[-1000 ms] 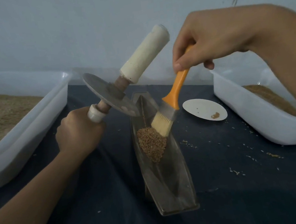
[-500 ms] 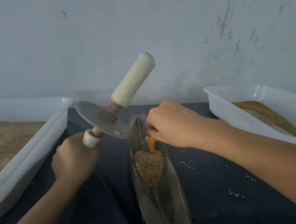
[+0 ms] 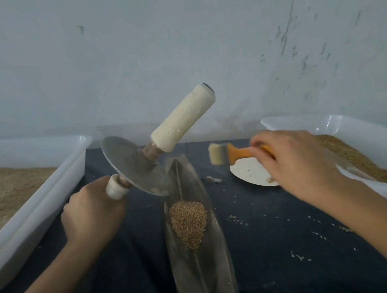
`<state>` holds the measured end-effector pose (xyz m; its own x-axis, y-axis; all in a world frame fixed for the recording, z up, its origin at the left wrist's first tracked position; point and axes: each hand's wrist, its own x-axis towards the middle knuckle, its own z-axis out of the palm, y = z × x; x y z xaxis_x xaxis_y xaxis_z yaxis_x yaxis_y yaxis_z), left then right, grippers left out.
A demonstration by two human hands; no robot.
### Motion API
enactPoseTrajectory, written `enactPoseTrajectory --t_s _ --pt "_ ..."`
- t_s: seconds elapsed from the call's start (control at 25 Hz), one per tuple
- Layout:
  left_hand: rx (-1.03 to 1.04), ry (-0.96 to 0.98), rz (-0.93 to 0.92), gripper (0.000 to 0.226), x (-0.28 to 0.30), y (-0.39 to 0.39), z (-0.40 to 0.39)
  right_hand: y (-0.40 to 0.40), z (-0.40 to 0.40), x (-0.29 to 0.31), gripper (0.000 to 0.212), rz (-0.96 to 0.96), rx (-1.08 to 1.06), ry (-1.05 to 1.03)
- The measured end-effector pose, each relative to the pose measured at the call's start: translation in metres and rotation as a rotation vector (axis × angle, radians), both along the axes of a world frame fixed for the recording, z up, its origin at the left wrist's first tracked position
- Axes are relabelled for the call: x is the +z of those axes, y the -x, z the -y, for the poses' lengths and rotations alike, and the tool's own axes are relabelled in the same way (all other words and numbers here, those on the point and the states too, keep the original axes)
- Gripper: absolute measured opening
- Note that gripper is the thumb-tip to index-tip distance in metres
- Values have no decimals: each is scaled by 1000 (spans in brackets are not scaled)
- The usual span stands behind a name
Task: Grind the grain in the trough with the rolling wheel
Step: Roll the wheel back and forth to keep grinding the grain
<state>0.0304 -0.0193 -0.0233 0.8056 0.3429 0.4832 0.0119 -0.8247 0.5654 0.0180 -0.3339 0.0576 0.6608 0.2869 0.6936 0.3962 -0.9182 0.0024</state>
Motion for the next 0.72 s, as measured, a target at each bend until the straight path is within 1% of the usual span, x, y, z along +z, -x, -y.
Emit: enactPoseTrajectory --t_s 0.04,0.12,0.2,0.28,0.36,0.44,0.52,0.56,0.64,0.72 --pt "1 -51 2 23 2 0 2 3 18 -10 13 32 -84 21" --pt "-4 -156 24 26 7 1 6 2 42 -41 13 -33 -317 175" --pt "-11 -259 59 31 9 2 11 -9 55 -70 24 -166 -533 286" --pt "-32 -339 77 34 11 4 18 -20 64 -85 37 -240 -599 303" --pt "-56 -408 89 37 15 1 20 -30 67 -96 46 -304 -617 355" --pt "-78 -509 110 40 21 -3 21 -33 66 -103 49 -394 -602 395" --pt "-79 -601 132 44 26 -5 23 -20 62 -94 43 -431 -631 366" --pt "-65 -639 133 44 29 -6 23 -9 61 -86 37 -382 -614 324" --pt "-42 -727 137 45 30 -11 21 18 57 -71 26 -206 -456 197" --pt "-40 -815 153 49 31 -14 19 46 40 -54 29 -33 -232 82"
